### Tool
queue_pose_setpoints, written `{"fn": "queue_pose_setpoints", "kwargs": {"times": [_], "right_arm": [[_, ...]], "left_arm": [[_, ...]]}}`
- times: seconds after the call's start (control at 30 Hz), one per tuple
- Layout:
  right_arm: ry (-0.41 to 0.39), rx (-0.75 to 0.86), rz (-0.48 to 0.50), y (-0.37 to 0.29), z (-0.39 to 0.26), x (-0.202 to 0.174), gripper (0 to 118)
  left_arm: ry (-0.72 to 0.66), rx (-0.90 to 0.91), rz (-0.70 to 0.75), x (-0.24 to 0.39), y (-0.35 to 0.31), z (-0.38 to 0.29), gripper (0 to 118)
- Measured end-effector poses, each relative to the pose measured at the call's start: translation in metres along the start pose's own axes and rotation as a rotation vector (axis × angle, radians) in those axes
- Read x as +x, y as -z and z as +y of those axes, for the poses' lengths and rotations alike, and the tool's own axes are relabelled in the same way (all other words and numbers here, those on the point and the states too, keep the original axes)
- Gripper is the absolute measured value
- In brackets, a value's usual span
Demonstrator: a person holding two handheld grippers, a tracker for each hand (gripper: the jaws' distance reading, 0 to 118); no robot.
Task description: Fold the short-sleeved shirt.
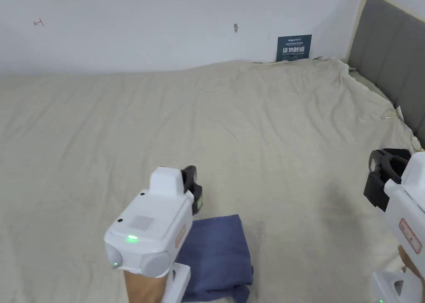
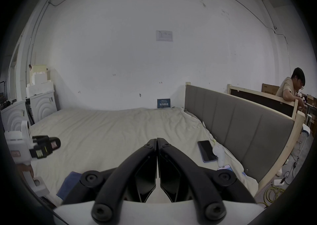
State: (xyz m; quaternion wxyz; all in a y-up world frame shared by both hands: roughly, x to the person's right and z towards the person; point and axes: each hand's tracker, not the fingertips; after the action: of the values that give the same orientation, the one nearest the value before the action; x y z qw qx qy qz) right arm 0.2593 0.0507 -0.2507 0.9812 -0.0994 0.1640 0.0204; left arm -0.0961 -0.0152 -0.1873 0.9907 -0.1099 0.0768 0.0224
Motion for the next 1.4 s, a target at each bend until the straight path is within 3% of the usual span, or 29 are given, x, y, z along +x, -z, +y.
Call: {"fn": "queue_pose_setpoints", "kwargs": {"times": [0.43,0.8,1.13,1.4], "right_arm": [[-0.044,0.091,0.066,0.013,0.006,-0.068,0],[-0.034,0.085,0.102,0.026,-0.011,-0.1,0],[-0.029,-0.111,0.212,0.073,-0.099,-0.167,0],[-0.072,-0.314,0.228,0.105,-0.184,-0.204,0]], "left_arm": [[0.025,0.122,0.256,-0.088,-0.049,0.025,0],[-0.02,0.103,0.315,-0.118,-0.065,0.012,0],[-0.044,0.064,0.304,-0.127,-0.067,0.001,0],[-0.099,-0.035,0.258,-0.138,-0.069,-0.017,0]]}}
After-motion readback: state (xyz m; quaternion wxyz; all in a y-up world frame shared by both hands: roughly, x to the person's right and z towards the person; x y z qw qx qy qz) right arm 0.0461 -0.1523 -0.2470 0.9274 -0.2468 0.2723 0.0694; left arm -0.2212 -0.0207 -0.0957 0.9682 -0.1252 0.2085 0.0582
